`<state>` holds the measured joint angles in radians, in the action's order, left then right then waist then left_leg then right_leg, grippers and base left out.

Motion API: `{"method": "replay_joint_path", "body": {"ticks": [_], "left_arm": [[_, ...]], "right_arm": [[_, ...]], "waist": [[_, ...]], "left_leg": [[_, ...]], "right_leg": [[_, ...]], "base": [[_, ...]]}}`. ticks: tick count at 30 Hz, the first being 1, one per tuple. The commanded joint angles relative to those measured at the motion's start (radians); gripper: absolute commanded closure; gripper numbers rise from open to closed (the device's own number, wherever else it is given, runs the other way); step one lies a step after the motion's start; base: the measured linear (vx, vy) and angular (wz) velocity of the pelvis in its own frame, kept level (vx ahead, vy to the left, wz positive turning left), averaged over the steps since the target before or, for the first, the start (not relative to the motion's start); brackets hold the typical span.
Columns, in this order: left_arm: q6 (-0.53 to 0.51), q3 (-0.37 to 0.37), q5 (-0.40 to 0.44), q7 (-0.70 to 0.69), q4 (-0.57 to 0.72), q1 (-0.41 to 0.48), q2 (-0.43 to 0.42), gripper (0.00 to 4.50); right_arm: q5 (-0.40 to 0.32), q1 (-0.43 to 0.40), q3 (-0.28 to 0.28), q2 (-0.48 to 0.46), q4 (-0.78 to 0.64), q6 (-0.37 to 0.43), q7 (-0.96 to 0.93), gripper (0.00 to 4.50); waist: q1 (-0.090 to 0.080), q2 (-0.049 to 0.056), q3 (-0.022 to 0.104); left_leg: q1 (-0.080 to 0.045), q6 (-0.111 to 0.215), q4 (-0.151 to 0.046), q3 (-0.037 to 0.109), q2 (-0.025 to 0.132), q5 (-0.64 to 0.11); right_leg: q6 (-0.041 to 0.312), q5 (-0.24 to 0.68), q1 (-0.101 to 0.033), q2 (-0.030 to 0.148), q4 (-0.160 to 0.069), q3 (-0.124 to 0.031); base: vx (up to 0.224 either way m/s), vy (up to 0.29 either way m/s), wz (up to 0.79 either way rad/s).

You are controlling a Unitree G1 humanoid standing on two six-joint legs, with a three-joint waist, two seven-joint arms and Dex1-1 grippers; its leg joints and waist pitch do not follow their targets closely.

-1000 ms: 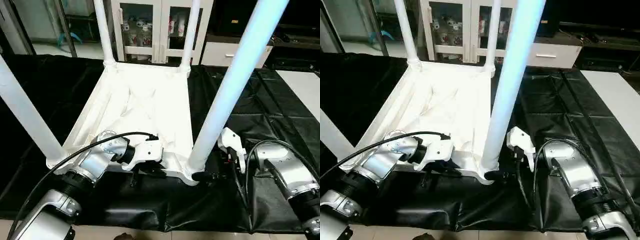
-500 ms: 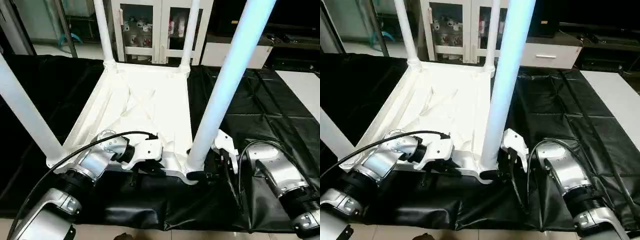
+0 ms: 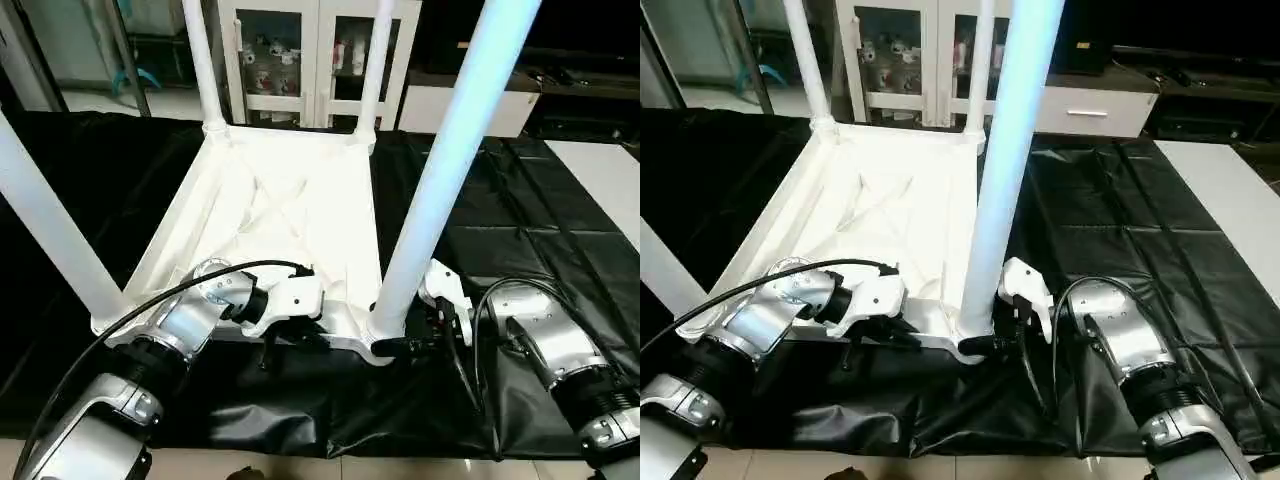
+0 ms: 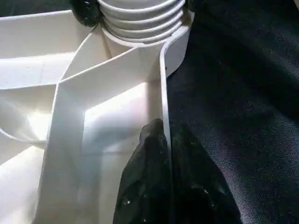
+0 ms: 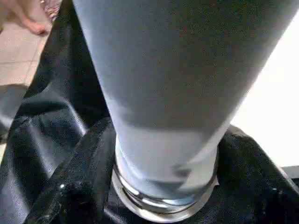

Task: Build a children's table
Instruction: Rotate leg to tighten

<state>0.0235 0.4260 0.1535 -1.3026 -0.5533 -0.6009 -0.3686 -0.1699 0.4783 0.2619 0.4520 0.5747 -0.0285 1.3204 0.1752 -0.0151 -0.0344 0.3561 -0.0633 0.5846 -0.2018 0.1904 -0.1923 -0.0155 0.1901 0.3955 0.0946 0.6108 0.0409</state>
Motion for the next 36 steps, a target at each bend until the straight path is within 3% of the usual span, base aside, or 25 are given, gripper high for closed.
{"method": "replay_joint_path", "body": {"ticks": [1, 2, 6, 9, 10, 12, 15, 16, 18, 19, 22, 25, 27, 30, 33, 34, 36], "left_arm": [[-0.021, 0.038, 0.029, 0.017, -0.051, 0.021, 0.015, 4.5], [-0.043, 0.023, 0.021, 0.038, -0.056, 0.016, 0.027, 4.5], [-0.095, -0.029, 0.005, 0.158, -0.109, -0.016, 0.091, 4.5], [-0.103, -0.048, -0.001, 0.219, -0.147, -0.037, 0.13, 4.5], [-0.104, -0.057, 0.005, 0.28, -0.185, -0.063, 0.164, 4.5], [-0.105, -0.062, 0.014, 0.331, -0.214, -0.084, 0.192, 4.5], [-0.116, -0.076, 0.029, 0.426, -0.263, -0.124, 0.242, 4.5], [-0.131, -0.084, 0.058, 0.554, -0.314, -0.168, 0.29, 4.5], [-0.132, -0.085, 0.061, 0.57, -0.321, -0.173, 0.295, 4.5], [-0.145, -0.094, 0.064, 0.614, -0.341, -0.189, 0.316, 4.5], [-0.149, -0.1, 0.067, 0.647, -0.367, -0.203, 0.327, 4.5], [-0.144, -0.107, 0.07, 0.662, -0.384, -0.21, 0.325, 4.5], [-0.13, -0.116, 0.072, 0.667, -0.409, -0.216, 0.323, 4.5], [-0.119, -0.115, 0.076, 0.653, -0.421, -0.216, 0.315, 4.5], [-0.116, -0.113, 0.074, 0.634, -0.423, -0.216, 0.298, 4.5], [-0.112, -0.111, 0.073, 0.618, -0.418, -0.213, 0.288, 4.5], [-0.112, -0.109, 0.073, 0.603, -0.412, -0.209, 0.277, 4.5]], "right_arm": [[-0.011, 0.002, -0.061, -0.026, 0.03, 0.001, -0.126, 1.76], [-0.01, -0.002, -0.077, -0.039, 0.042, 0.004, -0.176, 1.76], [-0.005, -0.007, -0.128, -0.1, 0.11, 0.018, -0.361, 1.77], [-0.007, -0.006, -0.152, -0.145, 0.138, 0.024, -0.452, 1.78], [0.003, 0.007, -0.17, -0.192, 0.172, 0.026, -0.554, 1.78], [0.019, 0.023, -0.182, -0.228, 0.206, 0.023, -0.649, 1.78], [0.047, 0.061, -0.196, -0.285, 0.269, 0.021, -0.821, 1.78], [0.06, 0.117, -0.231, -0.343, 0.339, 0.031, -1.04, 1.78], [0.062, 0.124, -0.236, -0.35, 0.347, 0.031, -1.063, 1.78], [0.058, 0.152, -0.263, -0.381, 0.375, 0.026, -1.169, 1.78], [0.076, 0.178, -0.273, -0.411, 0.395, 0.012, -1.268, 1.78], [0.072, 0.192, -0.276, -0.437, 0.407, -0.018, -1.258, 1.78], [0.012, 0.204, -0.308, -0.478, 0.422, -0.053, -1.17, 1.78], [0.023, 0.197, -0.291, -0.471, 0.403, -0.104, -1.123, 1.78], [0.006, 0.18, -0.286, -0.452, 0.363, -0.12, -1.04, 1.78], [0.0, 0.169, -0.283, -0.435, 0.336, -0.122, -1.008, 1.08], [-0.007, 0.157, -0.28, -0.417, 0.306, -0.122, -0.971, 1.08]], "waist": [[-0.012, 0.001, 0.035], [-0.014, 0.005, 0.035], [-0.037, -0.001, 0.03], [-0.043, -0.002, 0.03], [-0.042, 0.002, 0.034], [-0.044, 0.003, 0.036], [-0.056, 0.01, 0.034], [-0.071, 0.015, 0.034], [-0.073, 0.012, 0.038], [-0.073, 0.021, 0.042], [-0.075, 0.014, 0.044], [-0.071, 0.016, 0.049], [-0.07, 0.015, 0.051], [-0.065, 0.016, 0.053], [-0.061, 0.021, 0.052], [-0.06, 0.018, 0.051], [-0.058, 0.029, 0.05]], "left_leg": [[-0.017, -0.023, -0.096, 0.033, 0.049, -0.421], [-0.016, -0.025, -0.097, 0.035, 0.049, -0.423], [-0.015, -0.033, -0.099, 0.041, 0.043, -0.446], [-0.016, -0.028, -0.099, 0.044, 0.042, -0.447], [-0.012, -0.022, -0.104, 0.048, 0.042, -0.421], [-0.01, -0.022, -0.106, 0.047, 0.042, -0.402], [-0.017, -0.039, -0.106, 0.045, 0.038, -0.421], [-0.022, -0.052, -0.106, 0.045, 0.037, -0.44], [-0.018, -0.047, -0.106, 0.045, 0.035, -0.424], [-0.013, -0.032, -0.105, 0.039, 0.037, -0.372], [-0.009, -0.013, -0.102, 0.032, 0.034, -0.325], [-0.009, 0.008, -0.096, 0.027, 0.032, -0.276], [-0.006, 0.035, -0.091, 0.024, 0.032, -0.251], [-0.003, 0.057, -0.087, 0.023, 0.034, -0.189], [-0.005, 0.065, -0.087, 0.022, 0.034, -0.192], [-0.006, 0.067, -0.087, 0.021, 0.035, -0.211], [-0.007, 0.062, -0.089, 0.023, 0.035, -0.23]], "right_leg": [[0.185, 0.413, -0.017, 0.066, -0.097, -0.037], [0.183, 0.424, -0.017, 0.067, -0.098, -0.036], [0.143, 0.539, -0.013, 0.069, -0.111, -0.032], [0.122, 0.587, -0.012, 0.072, -0.119, -0.03], [0.114, 0.577, -0.02, 0.074, -0.121, -0.027], [0.12, 0.539, -0.022, 0.073, -0.119, -0.026], [0.131, 0.528, -0.014, 0.068, -0.122, -0.025], [0.14, 0.514, -0.009, 0.063, -0.122, -0.024], [0.145, 0.489, -0.016, 0.065, -0.119, -0.024], [0.166, 0.377, -0.019, 0.061, -0.114, -0.027], [0.187, 0.296, -0.023, 0.058, -0.107, -0.028], [0.202, 0.233, -0.026, 0.057, -0.1, -0.028], [0.221, 0.178, -0.029, 0.057, -0.093, -0.028], [0.248, 0.08, -0.035, 0.055, -0.082, -0.026], [0.258, 0.079, -0.036, 0.056, -0.083, -0.025], [0.257, 0.103, -0.037, 0.057, -0.086, -0.026], [0.254, 0.117, -0.038, 0.057, -0.087, -0.026]], "base": [[0.0, 0.0, 0.0], [0.0, 0.0, 0.0], [0.0, 0.0, 0.0], [0.0, 0.0, 0.0], [0.0, 0.0, 0.0], [0.0, 0.0, 0.0], [0.0, 0.0, 0.0], [0.0, 0.0, 0.0], [0.0, 0.0, 0.0], [0.0, 0.0, 0.0], [0.0, 0.0, 0.0], [0.035, -0.003, 0.02], [0.056, -0.007, 0.03], [0.034, -0.005, 0.0], [0.0, 0.0, 0.0], [0.0, 0.0, 0.0], [0.0, 0.0, 0.0]]}}
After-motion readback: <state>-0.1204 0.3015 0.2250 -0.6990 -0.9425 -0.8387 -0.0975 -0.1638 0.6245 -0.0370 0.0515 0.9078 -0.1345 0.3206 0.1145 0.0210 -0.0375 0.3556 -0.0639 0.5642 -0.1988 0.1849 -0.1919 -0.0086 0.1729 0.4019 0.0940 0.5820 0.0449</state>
